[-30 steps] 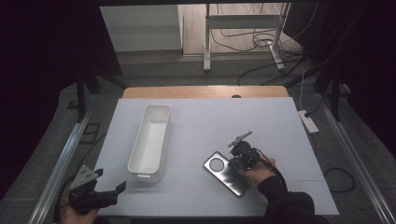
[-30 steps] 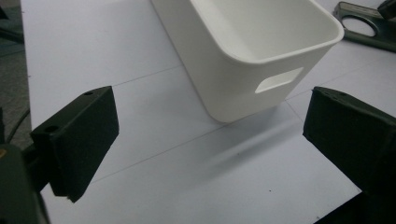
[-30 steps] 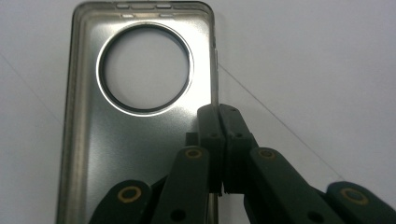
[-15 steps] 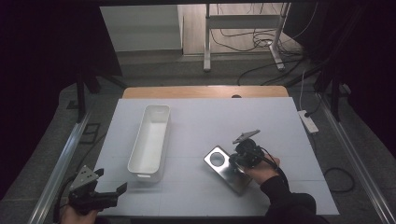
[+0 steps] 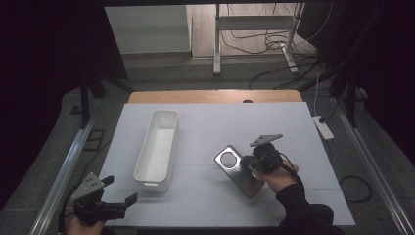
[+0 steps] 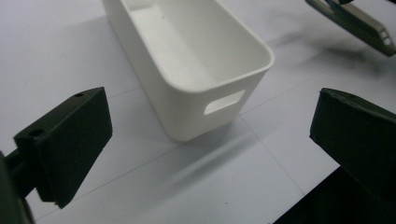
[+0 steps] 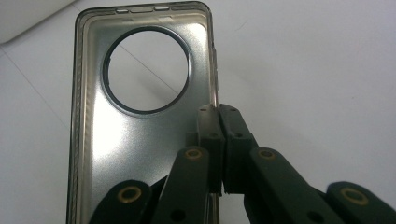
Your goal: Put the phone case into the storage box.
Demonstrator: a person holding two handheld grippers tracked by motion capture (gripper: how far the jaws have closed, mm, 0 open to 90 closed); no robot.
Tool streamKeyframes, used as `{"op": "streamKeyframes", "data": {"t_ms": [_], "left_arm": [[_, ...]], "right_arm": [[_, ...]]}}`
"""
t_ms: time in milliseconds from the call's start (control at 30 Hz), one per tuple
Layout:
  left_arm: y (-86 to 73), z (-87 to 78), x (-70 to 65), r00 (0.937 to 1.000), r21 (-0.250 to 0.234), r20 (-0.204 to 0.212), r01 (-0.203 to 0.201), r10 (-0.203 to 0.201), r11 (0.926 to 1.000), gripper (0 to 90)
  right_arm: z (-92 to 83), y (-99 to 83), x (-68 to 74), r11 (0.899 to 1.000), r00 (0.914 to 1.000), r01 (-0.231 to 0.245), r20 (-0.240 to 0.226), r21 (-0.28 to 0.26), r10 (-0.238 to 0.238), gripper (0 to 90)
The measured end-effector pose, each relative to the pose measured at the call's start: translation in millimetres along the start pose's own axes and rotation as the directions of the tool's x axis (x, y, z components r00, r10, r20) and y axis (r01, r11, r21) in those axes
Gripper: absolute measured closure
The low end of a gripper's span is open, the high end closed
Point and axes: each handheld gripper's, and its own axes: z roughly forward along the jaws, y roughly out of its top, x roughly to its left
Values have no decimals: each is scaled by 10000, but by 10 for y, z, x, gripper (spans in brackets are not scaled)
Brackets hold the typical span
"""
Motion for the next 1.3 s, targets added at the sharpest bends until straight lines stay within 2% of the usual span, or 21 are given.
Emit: {"op": "streamKeyframes", "data": {"t_ms": [200, 467, 1000, 1300], "left_arm": [[74, -2, -72, 9995, -162, 283, -160, 165, 9997, 0], [182, 78, -194, 9961, -125, 626, -616, 623, 9980, 0], [358, 213, -282, 9899, -263, 1226, -681, 708, 9973, 0], [509, 326, -353, 9832, -331, 1573, -886, 928, 9955, 1]], "right_arm": [[-44, 16, 6, 9997, 10000, -4, -4, -234, 4, 889], [-123, 50, 7, 9975, 10000, -37, 31, -709, 40, 889], [-217, 105, 8, 9908, 9999, -147, 69, -1344, 157, 889], [-256, 136, 12, 9878, 9998, -180, 53, -1545, 191, 889]]}}
